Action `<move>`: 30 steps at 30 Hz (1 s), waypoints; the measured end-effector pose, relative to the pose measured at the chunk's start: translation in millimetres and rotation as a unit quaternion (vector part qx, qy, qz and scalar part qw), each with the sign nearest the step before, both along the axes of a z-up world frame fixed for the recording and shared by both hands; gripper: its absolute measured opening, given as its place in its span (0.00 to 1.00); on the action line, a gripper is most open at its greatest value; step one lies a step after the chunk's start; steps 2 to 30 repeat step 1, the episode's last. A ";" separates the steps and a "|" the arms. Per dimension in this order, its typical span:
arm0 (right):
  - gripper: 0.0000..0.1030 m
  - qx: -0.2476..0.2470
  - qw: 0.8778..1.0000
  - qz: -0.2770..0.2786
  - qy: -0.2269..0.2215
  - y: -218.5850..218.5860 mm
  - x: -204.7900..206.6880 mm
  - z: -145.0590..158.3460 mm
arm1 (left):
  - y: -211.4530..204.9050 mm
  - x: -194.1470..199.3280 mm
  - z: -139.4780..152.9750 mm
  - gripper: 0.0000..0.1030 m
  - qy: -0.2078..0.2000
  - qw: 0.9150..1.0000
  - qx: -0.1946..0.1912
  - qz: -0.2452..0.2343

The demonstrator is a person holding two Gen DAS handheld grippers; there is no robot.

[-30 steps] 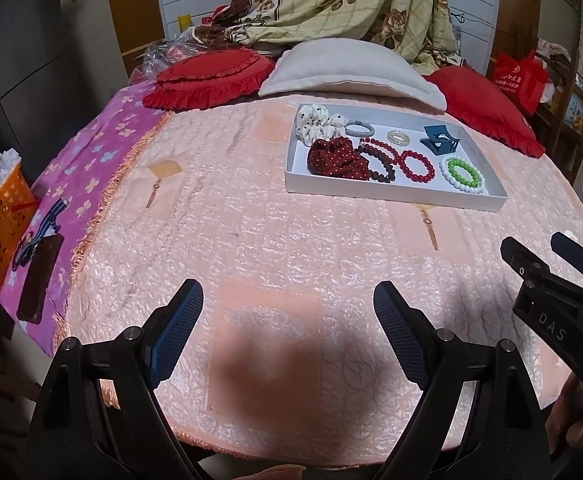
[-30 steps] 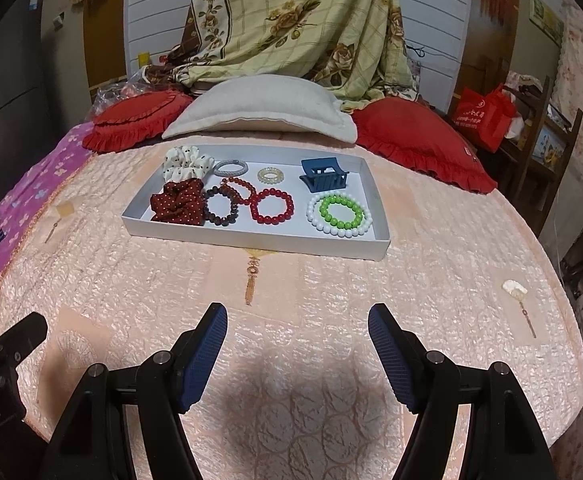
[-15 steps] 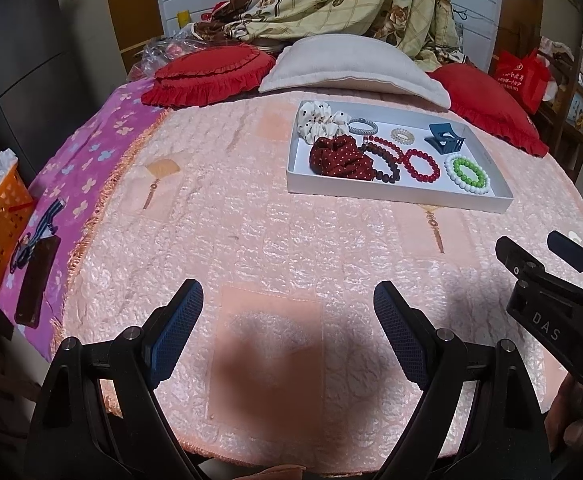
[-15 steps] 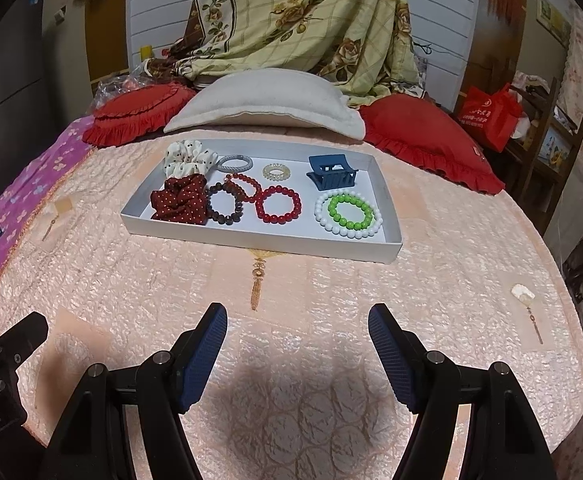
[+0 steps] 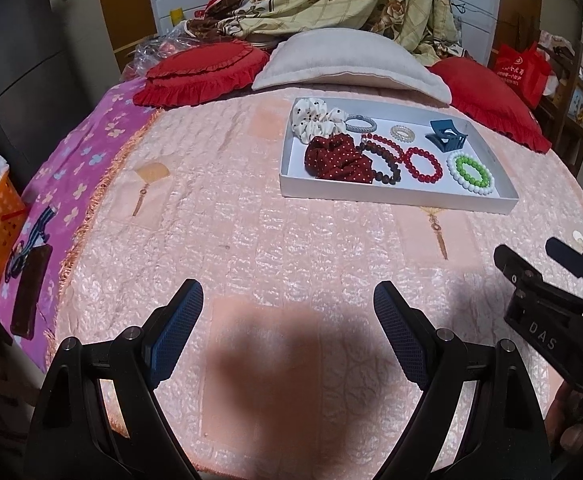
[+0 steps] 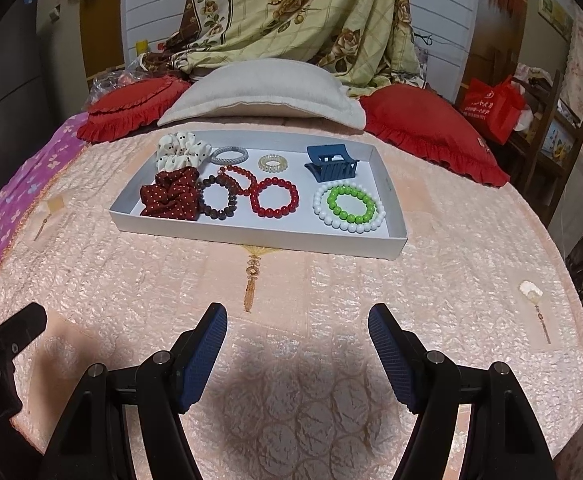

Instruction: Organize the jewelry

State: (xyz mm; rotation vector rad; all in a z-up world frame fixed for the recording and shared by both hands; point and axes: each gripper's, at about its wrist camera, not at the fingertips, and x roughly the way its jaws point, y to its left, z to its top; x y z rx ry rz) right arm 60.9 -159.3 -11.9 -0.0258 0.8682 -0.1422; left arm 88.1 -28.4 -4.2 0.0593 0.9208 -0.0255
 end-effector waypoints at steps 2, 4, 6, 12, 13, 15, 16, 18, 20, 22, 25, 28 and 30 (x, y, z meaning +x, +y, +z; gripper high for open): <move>0.69 0.001 1.000 -0.001 0.002 -0.9 1.2 -1.8 | 0.1 1.4 -1.0 0.85 0.001 1.000 0.000 0.001; 0.69 0.001 1.000 -0.001 0.002 -0.9 1.2 -1.8 | 0.1 1.4 -1.0 0.85 0.001 1.000 0.000 0.001; 0.69 0.001 1.000 -0.001 0.002 -0.9 1.2 -1.8 | 0.1 1.4 -1.0 0.85 0.001 1.000 0.000 0.001; 0.69 0.001 1.000 -0.001 0.002 -0.9 1.2 -1.8 | 0.1 1.4 -1.0 0.85 0.001 1.000 0.000 0.001; 0.69 0.001 1.000 -0.001 0.002 -0.9 1.2 -1.8 | 0.1 1.4 -1.0 0.85 0.001 1.000 0.000 0.001; 0.69 0.001 1.000 -0.001 0.002 -0.9 1.2 -1.8 | 0.1 1.4 -1.0 0.85 0.001 1.000 0.000 0.001; 0.69 0.001 1.000 -0.001 0.002 -0.9 1.2 -1.8 | 0.1 1.4 -1.0 0.85 0.001 1.000 0.000 0.001; 0.69 0.001 1.000 -0.001 0.002 -0.9 1.2 -1.8 | 0.1 1.4 -1.0 0.85 0.001 1.000 0.000 0.001; 0.69 0.001 1.000 -0.001 0.002 -0.9 1.2 -1.8 | 0.1 1.4 -1.0 0.85 0.001 1.000 0.000 0.001; 0.69 0.001 1.000 -0.001 0.002 -0.9 1.2 -1.8 | 0.1 1.4 -1.0 0.85 0.001 1.000 0.000 0.001; 0.69 0.001 1.000 -0.001 0.002 -0.9 1.2 -1.8 | 0.1 1.4 -1.0 0.85 0.001 1.000 0.000 0.001; 0.69 0.001 1.000 -0.001 0.002 -0.9 1.2 -1.8 | 0.1 1.4 -1.0 0.85 0.001 1.000 0.000 0.001; 0.69 0.001 1.000 -0.001 0.002 -0.9 1.2 -1.8 | 0.1 1.4 -1.0 0.85 0.001 1.000 0.000 0.001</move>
